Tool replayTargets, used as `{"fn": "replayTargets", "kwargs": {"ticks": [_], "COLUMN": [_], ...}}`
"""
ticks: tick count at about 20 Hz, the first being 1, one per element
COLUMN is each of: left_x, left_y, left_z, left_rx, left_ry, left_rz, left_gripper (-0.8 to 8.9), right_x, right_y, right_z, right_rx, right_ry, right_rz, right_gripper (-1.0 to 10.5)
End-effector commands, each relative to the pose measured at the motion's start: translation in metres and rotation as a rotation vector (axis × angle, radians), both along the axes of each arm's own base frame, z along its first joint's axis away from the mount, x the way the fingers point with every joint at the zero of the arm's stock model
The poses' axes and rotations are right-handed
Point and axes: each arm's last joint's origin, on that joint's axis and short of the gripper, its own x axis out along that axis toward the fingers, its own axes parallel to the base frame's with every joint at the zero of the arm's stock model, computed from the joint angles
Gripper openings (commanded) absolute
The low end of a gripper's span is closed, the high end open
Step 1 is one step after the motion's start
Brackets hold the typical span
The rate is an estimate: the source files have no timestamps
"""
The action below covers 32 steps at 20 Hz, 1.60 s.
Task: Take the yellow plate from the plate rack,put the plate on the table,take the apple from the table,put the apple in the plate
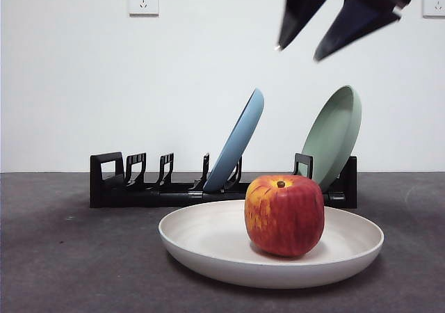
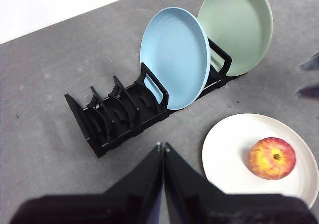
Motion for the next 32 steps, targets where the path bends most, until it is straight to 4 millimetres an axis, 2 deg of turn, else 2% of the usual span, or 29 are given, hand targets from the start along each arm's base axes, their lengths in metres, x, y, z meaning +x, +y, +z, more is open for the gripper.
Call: {"fn": "replayTargets", "kwargs": {"ticks": [1, 3, 5, 8, 12, 18, 21, 32], "left_x": [0.007, 0.011, 0.013, 0.01, -0.008, -0.04, -0.048, -0.048], "left_y": [-0.004, -0.007, -0.01, -0.008, 0.002, 0.016, 0.019, 0.019], "left_z": [-0.003, -0.008, -0.021, -0.055, -0.101, -0.148, -0.155, -0.162], "left_rx": [0.029, 0.043, 0.012, -0.02, -0.123, -0.242, -0.261, -0.223], "left_ry": [-0.011, -0.029, -0.036, -0.04, -0.033, -0.051, -0.044, 0.019], "left_rz": [-0.023, -0.043, -0.086, -0.095, -0.049, -0.037, -0.047, -0.039], "left_gripper": [-0.08, -0.09, -0.09, -0.09, -0.09, -0.08, -0.08, -0.04], "right_x": [-0.004, -0.008, -0.014, -0.027, -0.049, -0.082, -0.087, -0.087], "right_y": [-0.006, -0.011, -0.016, -0.024, -0.04, -0.06, -0.063, -0.063], "right_z": [0.008, 0.014, 0.02, 0.016, -0.016, -0.071, -0.077, -0.077], "right_rx": [0.016, 0.031, 0.047, 0.085, 0.172, 0.249, 0.253, 0.262], "right_ry": [-0.029, -0.054, -0.088, -0.143, -0.157, -0.17, -0.163, -0.155], "right_rz": [-0.01, -0.016, -0.013, -0.012, -0.058, -0.13, -0.132, -0.137], "right_gripper": [-0.2, -0.2, -0.2, -0.2, -0.2, -0.2, -0.2, 0.0]}}
